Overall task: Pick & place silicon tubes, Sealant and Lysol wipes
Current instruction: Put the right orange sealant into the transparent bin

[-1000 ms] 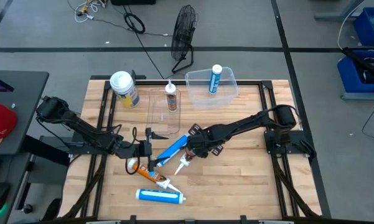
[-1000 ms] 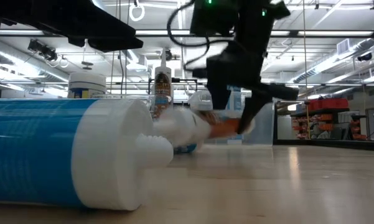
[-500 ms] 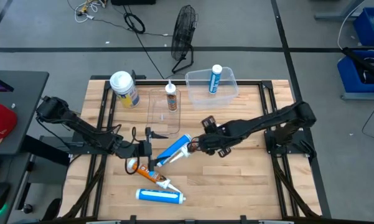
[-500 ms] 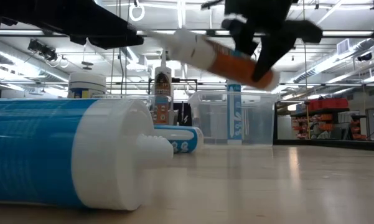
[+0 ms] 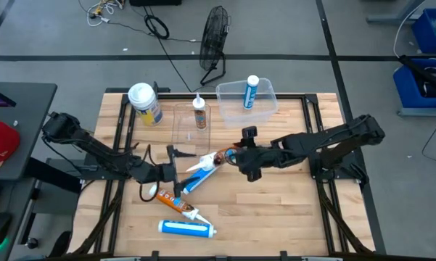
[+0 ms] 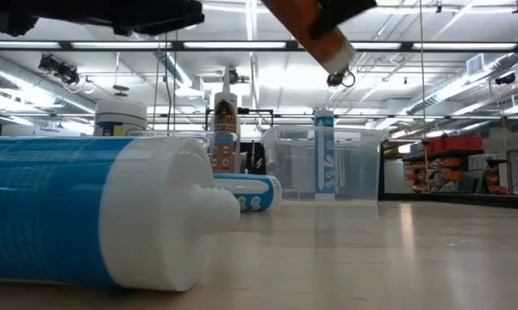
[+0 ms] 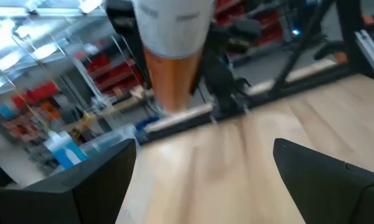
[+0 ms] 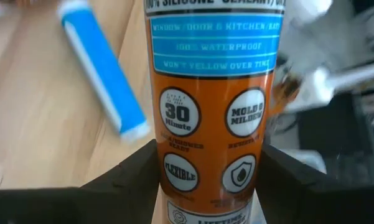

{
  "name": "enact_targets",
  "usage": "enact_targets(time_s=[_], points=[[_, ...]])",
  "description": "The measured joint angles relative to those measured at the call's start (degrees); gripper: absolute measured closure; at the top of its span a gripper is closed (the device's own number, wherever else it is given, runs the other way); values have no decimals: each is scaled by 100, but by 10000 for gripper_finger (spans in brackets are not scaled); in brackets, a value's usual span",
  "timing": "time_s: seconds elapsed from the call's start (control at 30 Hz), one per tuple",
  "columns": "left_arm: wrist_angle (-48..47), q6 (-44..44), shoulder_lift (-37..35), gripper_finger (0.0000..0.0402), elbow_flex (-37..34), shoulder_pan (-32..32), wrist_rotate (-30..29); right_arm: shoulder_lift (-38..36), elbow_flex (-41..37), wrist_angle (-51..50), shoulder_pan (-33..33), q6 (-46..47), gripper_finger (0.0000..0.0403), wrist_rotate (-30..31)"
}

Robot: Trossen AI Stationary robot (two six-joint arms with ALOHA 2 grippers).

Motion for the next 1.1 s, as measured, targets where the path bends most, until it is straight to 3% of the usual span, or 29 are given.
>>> enact_targets(time_s=[0.17,0.3,0.47,0.63,0.83,1.1], points=[[1288,754,0,16,0,17,109,17,0,1132,-113,-675,186,-307],[1800,853,-3,16,0,149,715,51,0,1829,-262,-936,186,-626],[1822,664,-2,16,144,399,1335,111,6,2349,-485,-1064,186,-1178],[1829,788,-2,16,469,583,1456,276,11,2451,-654,-1083,186,-1534],[1230,674,0,16,844,806,1871,579,11,2657,-750,-1157,186,-1677],[994,634,2,20,920,833,1894,641,7,2768,-769,-1252,186,-1672]])
